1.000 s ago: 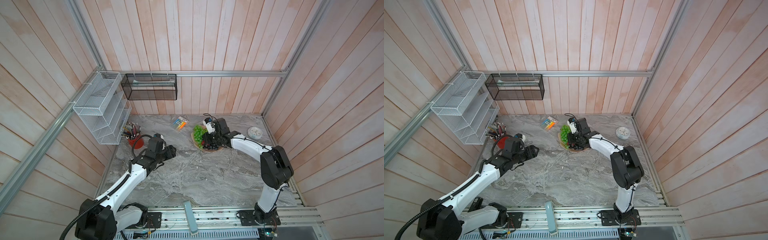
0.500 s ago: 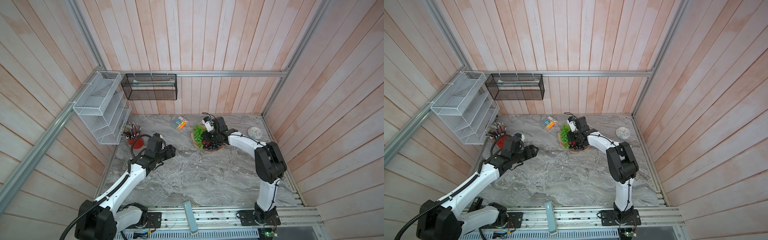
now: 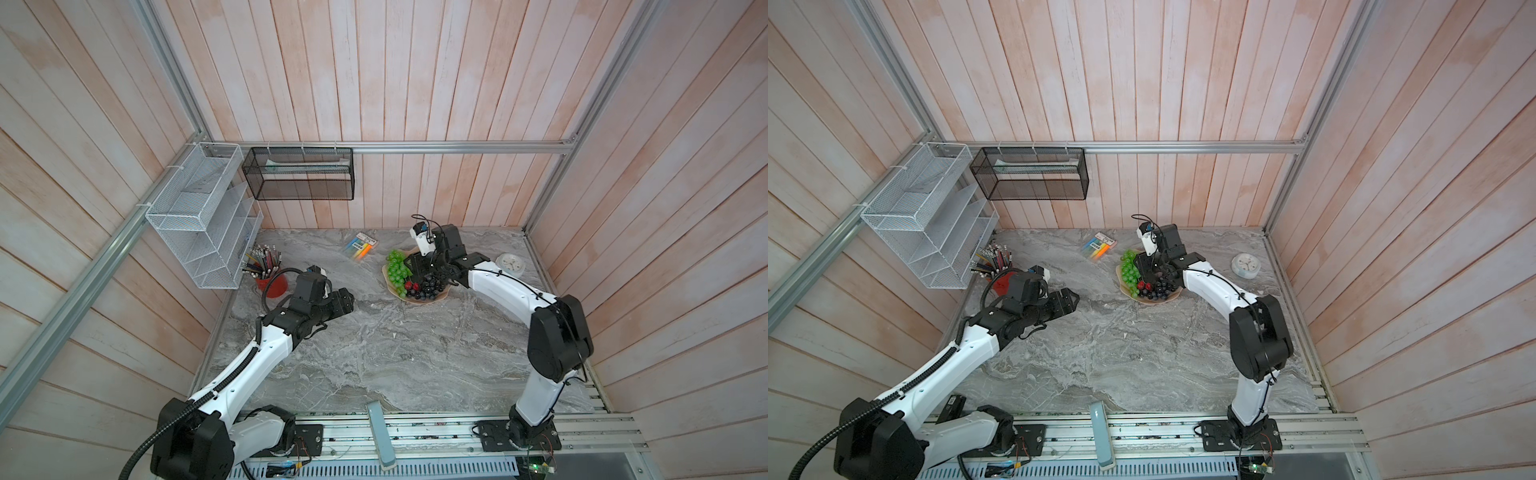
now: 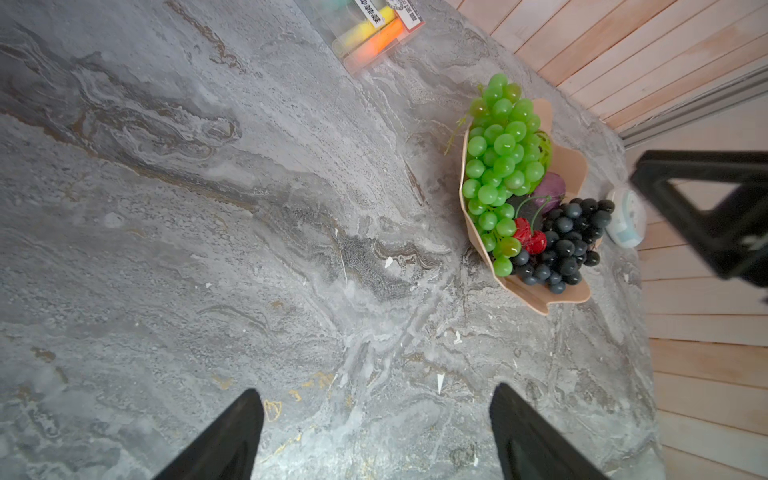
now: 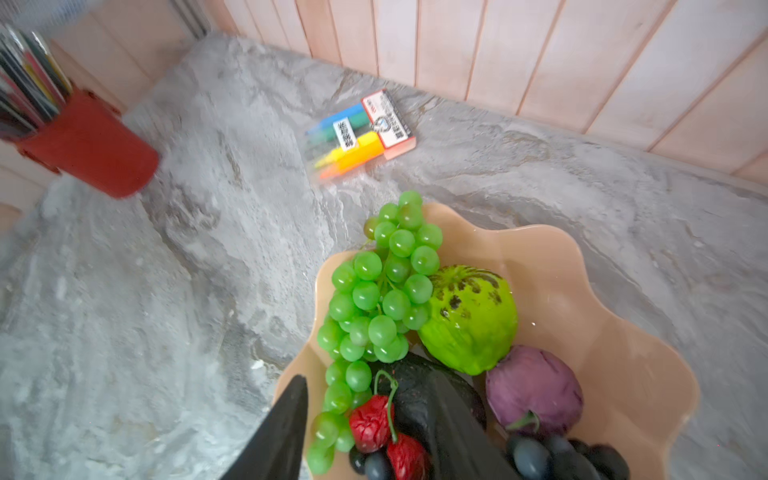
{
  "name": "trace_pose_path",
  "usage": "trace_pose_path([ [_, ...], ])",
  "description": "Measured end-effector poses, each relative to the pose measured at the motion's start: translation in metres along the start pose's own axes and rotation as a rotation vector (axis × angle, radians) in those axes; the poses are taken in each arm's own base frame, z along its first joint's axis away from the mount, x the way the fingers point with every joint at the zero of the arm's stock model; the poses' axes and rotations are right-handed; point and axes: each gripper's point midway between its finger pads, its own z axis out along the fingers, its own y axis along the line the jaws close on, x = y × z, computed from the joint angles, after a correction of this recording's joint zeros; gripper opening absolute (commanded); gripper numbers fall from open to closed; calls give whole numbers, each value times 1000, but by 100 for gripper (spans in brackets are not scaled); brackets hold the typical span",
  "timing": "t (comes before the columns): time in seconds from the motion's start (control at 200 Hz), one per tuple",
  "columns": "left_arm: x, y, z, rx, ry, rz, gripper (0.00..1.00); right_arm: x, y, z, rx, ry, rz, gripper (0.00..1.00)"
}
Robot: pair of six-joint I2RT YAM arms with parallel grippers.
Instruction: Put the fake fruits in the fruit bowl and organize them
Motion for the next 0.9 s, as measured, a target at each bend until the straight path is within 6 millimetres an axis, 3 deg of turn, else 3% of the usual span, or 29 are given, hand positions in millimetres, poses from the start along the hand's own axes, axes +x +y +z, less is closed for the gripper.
trace_pose_path([
  [0.035, -2, 2, 0, -6, -9, -2, 91, -9, 1, -16, 12, -38, -5, 74],
  [0.065, -6, 4, 0, -15, -21, -5, 91, -15, 1, -30, 27, -71, -8, 93],
  [0.085, -8, 6, 0, -20, -28, -6, 91, -18, 0, -39, 37, -93, -2, 97],
  [0.175, -24, 12, -1, -37, -97, 21, 100, -28, -8, -78, 115, -194, -9, 98],
  [0.27, -40, 18, -4, -44, -208, 101, 100, -28, -32, -114, 206, -307, 7, 98],
  [0.335, -50, 28, -6, -51, -297, 160, 100, -15, -61, -139, 281, -395, 25, 98],
  [0.43, -58, 61, -7, -127, -388, 206, 100, 20, -111, -166, 415, -476, 43, 98],
  [0.6, -58, 106, -13, -262, -508, 278, 100, 80, -168, -168, 555, -438, 102, 98],
  [0.775, -42, 144, 1, -358, -539, 310, 100, 138, -186, -161, 626, -419, 127, 98],
  [0.9, -39, 161, 12, -388, -538, 323, 100, 164, -203, -157, 669, -407, 150, 98],
])
